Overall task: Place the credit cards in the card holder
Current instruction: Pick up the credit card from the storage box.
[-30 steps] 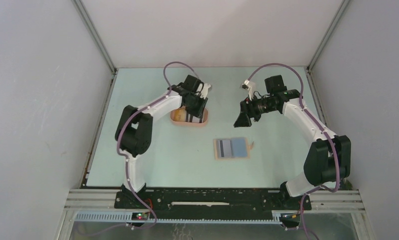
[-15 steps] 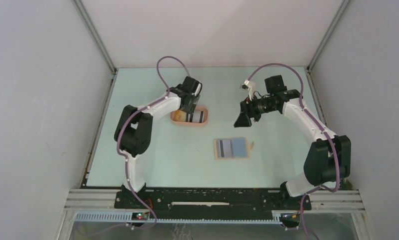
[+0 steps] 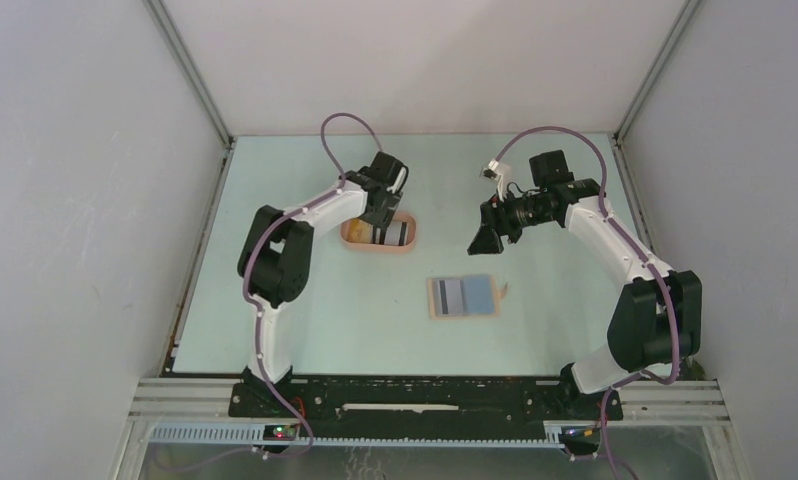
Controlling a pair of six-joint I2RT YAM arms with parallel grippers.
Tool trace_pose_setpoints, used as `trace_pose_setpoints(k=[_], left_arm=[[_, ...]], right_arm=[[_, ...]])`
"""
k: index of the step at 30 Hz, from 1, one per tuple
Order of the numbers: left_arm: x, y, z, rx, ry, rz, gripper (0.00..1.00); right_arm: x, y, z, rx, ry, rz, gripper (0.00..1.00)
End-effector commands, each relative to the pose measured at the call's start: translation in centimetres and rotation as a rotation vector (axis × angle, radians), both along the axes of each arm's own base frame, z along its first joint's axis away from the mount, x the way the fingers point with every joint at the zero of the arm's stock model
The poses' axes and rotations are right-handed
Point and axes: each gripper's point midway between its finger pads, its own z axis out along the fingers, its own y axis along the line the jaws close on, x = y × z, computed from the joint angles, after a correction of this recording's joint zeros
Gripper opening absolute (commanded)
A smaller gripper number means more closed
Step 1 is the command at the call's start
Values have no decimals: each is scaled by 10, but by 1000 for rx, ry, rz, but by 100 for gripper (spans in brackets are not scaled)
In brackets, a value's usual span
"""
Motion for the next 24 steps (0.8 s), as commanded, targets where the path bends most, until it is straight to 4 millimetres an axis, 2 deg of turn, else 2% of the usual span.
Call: trace_pose_setpoints(k=[1, 14, 18, 24], left_arm=[[9, -6, 10, 18, -16, -8, 69], [8, -6, -12, 122, 61, 5, 64], [9, 3, -8, 164, 38, 40, 62], [10, 16, 5, 201, -19, 77, 54]], right_arm=[[3, 2, 18, 25, -57, 16, 80], [4, 2, 17, 25, -56, 16, 80], [4, 3, 18, 24, -55, 16, 80], [4, 3, 17, 25, -51, 17, 80]])
